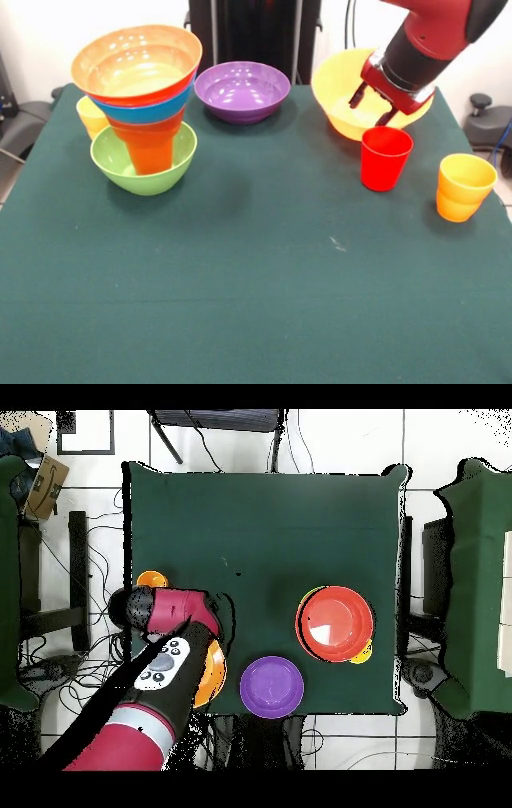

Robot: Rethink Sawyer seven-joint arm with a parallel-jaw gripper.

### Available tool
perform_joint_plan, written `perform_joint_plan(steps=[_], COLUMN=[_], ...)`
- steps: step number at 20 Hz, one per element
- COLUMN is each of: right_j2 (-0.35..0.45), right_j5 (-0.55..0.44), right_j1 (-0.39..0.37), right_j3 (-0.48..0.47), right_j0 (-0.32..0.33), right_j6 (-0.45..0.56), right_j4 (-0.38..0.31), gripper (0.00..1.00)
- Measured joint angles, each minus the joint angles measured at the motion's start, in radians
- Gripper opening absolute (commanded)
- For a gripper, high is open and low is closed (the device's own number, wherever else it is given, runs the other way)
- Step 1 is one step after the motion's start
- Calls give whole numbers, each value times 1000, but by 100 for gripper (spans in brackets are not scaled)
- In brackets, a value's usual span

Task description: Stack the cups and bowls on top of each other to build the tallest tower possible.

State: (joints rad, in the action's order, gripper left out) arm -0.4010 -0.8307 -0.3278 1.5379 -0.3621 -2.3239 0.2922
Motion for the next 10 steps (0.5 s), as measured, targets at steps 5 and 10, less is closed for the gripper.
perform_joint_plan(steps=[5,10], right_j2=[10,25], right_j5=[7,7], right_j1=[-10,-13], right_j3=[23,27], right_j0=[3,-4], right_j6=[0,0], right_j4=[32,54], gripper=[100,100])
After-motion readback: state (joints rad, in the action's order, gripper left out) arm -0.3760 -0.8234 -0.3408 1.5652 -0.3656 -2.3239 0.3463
